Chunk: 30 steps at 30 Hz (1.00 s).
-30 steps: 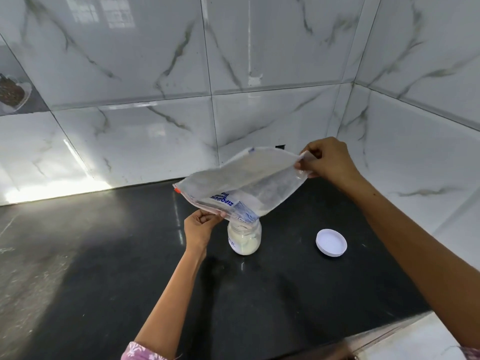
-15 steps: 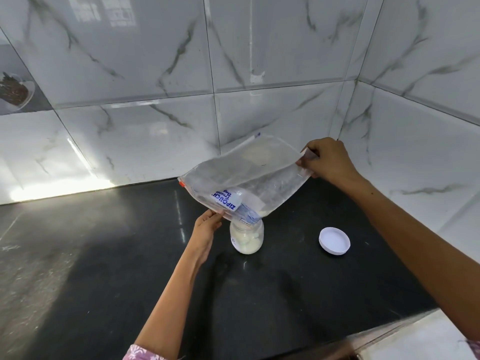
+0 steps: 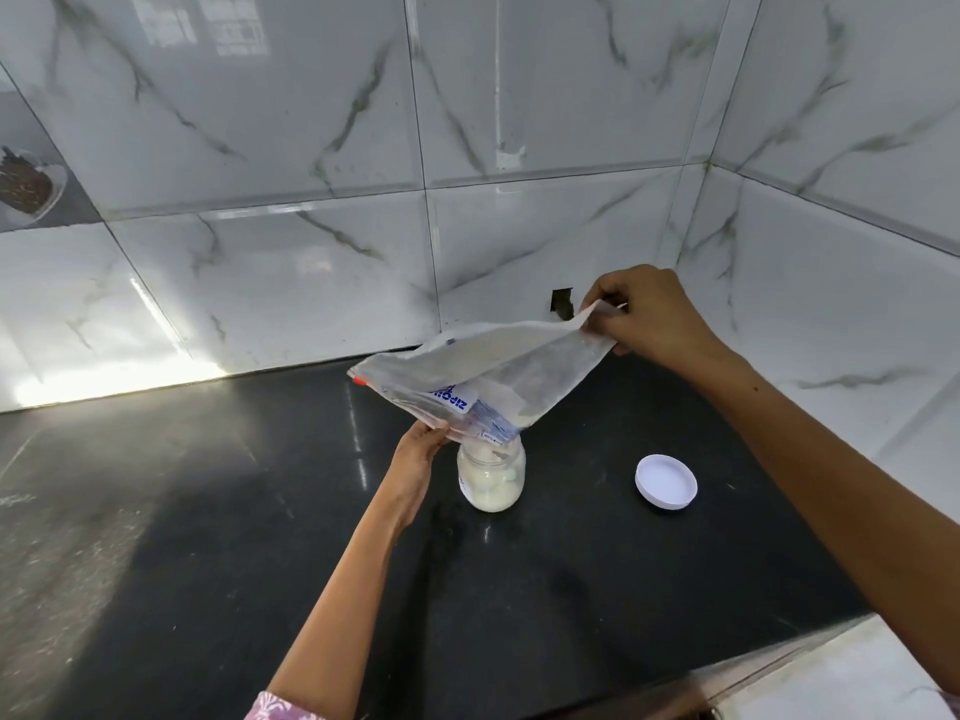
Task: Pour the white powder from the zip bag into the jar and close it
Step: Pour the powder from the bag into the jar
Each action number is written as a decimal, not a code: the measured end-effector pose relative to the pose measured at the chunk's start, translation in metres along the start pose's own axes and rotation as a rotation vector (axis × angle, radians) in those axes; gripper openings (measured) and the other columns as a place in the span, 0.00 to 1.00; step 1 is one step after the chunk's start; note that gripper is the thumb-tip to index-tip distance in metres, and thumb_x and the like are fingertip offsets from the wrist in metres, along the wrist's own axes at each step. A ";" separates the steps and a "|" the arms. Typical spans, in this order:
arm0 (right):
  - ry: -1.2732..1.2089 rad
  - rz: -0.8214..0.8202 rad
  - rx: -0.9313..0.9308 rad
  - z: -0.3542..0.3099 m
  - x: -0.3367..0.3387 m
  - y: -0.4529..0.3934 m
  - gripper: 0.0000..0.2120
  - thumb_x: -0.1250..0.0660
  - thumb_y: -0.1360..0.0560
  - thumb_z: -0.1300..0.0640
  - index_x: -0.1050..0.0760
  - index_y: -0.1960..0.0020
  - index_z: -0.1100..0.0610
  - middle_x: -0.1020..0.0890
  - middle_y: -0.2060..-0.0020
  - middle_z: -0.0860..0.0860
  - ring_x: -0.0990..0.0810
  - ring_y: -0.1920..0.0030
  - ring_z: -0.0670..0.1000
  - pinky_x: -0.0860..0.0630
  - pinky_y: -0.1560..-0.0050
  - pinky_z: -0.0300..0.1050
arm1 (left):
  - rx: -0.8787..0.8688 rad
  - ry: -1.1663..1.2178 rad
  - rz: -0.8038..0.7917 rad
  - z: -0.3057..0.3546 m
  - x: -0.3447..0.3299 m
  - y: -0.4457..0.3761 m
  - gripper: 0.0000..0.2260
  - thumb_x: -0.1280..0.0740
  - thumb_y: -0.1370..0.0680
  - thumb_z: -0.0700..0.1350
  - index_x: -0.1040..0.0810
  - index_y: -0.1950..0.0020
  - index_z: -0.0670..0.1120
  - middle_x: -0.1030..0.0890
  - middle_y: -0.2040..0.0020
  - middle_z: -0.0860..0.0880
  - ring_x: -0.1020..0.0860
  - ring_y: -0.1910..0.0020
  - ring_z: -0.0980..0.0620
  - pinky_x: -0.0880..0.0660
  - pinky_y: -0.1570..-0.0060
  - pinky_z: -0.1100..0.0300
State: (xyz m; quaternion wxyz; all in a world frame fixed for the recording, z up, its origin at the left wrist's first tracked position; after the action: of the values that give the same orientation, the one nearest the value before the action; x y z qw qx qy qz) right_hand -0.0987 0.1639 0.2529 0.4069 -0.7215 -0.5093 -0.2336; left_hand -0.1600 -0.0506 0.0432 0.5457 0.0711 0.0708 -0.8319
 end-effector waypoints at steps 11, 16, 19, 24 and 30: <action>0.070 -0.013 -0.021 0.004 -0.003 -0.005 0.05 0.29 0.30 0.58 0.19 0.55 0.58 0.17 0.60 0.56 0.18 0.65 0.55 0.17 0.62 0.50 | 0.036 0.017 0.104 -0.002 0.018 0.012 0.09 0.35 0.23 0.40 0.18 0.46 0.42 0.15 0.48 0.48 0.19 0.45 0.54 0.25 0.49 0.67; 0.221 -0.135 -0.015 0.010 -0.014 -0.005 0.11 0.28 0.30 0.55 0.22 0.49 0.57 0.19 0.52 0.51 0.23 0.56 0.51 0.22 0.51 0.51 | 0.026 -0.006 0.227 0.000 0.024 0.019 0.05 0.29 0.27 0.38 0.16 0.52 0.40 0.14 0.55 0.47 0.17 0.53 0.56 0.25 0.58 0.73; 0.133 -0.217 0.038 -0.002 -0.026 -0.002 0.14 0.27 0.31 0.52 0.23 0.48 0.54 0.22 0.53 0.49 0.24 0.54 0.49 0.26 0.52 0.45 | 0.009 -0.033 0.245 0.005 0.025 0.018 0.03 0.28 0.28 0.36 0.17 0.55 0.41 0.14 0.60 0.51 0.17 0.59 0.58 0.25 0.59 0.73; 0.048 0.030 0.065 -0.018 -0.001 -0.010 0.06 0.28 0.29 0.53 0.22 0.59 0.55 0.24 0.66 0.48 0.26 0.61 0.50 0.31 0.59 0.45 | -0.002 -0.073 0.271 0.009 0.029 0.020 0.03 0.27 0.29 0.35 0.17 0.57 0.41 0.14 0.65 0.53 0.17 0.63 0.60 0.24 0.61 0.72; 0.057 0.067 0.108 -0.032 -0.008 -0.008 0.08 0.28 0.30 0.51 0.20 0.58 0.57 0.21 0.63 0.48 0.24 0.60 0.49 0.29 0.58 0.44 | -0.003 -0.126 0.296 0.006 0.032 0.021 0.05 0.26 0.31 0.35 0.17 0.56 0.41 0.15 0.64 0.53 0.17 0.62 0.58 0.23 0.60 0.70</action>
State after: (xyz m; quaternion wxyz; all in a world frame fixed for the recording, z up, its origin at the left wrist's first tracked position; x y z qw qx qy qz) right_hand -0.1065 0.1341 0.2678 0.4670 -0.7081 -0.4851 -0.2124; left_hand -0.1539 -0.0892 0.0423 0.6658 0.0278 0.0264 -0.7451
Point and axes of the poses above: each hand's wrist, its own y-axis away from the middle knuckle, its own x-axis out of the back of the hand, z = x × y, the point moved 10 cm from there along -y, towards the middle knuckle
